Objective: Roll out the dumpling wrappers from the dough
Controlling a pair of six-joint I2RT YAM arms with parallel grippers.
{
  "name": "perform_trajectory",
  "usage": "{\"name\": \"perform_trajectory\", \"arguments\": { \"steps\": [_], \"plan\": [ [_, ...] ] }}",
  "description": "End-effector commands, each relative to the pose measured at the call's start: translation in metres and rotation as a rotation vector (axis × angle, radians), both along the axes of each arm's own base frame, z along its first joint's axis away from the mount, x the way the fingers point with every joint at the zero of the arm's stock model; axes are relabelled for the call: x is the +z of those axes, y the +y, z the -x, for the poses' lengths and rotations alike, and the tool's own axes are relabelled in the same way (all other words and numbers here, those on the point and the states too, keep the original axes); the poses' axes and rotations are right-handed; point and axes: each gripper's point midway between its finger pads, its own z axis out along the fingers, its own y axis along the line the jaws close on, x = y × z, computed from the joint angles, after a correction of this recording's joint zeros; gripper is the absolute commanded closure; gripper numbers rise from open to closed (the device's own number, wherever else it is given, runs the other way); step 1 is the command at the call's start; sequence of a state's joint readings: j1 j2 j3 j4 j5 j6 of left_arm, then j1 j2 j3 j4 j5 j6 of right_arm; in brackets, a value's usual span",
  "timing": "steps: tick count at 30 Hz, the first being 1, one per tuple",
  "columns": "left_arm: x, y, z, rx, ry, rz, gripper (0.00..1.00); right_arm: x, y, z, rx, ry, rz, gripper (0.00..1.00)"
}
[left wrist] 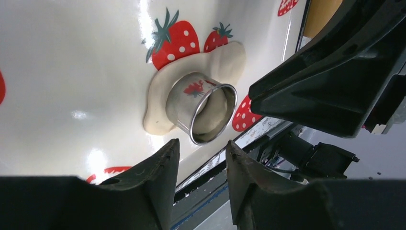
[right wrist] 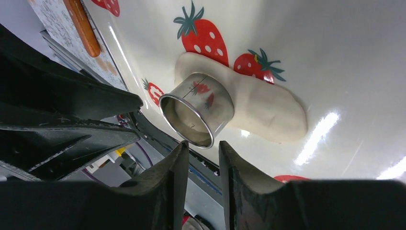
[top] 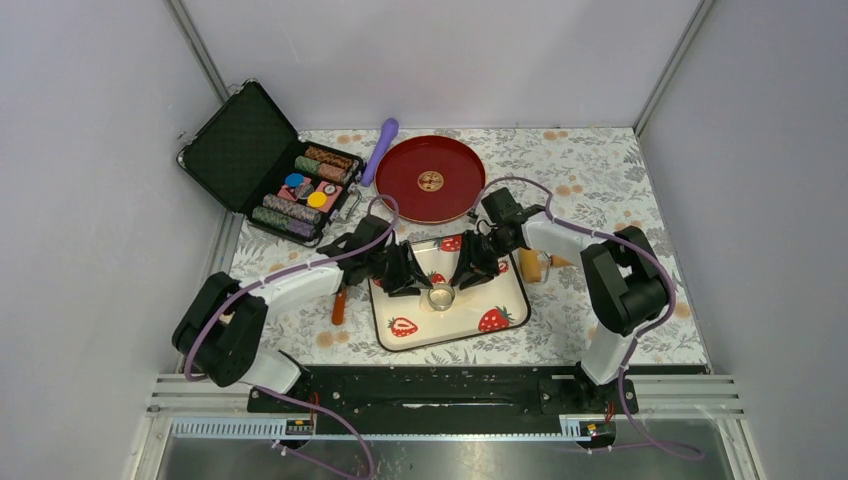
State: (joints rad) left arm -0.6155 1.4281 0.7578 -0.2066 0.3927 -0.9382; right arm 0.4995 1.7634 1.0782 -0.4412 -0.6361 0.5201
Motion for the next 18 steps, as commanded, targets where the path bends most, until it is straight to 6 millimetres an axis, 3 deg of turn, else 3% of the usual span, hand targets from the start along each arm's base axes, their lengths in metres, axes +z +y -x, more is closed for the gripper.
{"name": "perform_trajectory", "arguments": {
  "steps": [1, 18],
  "plan": [
    [-0.004, -0.011, -0.002, -0.018, -0.006, 0.037, 0.61, -0.003, 0.008, 0.002, 0.01, 0.029, -0.04, 0.65],
    [-0.029, -0.01, 0.008, -0.047, 0.046, -0.023, 0.78, -0.022, 0.004, 0.019, 0.043, 0.087, -0.026, 0.7]
  ]
}}
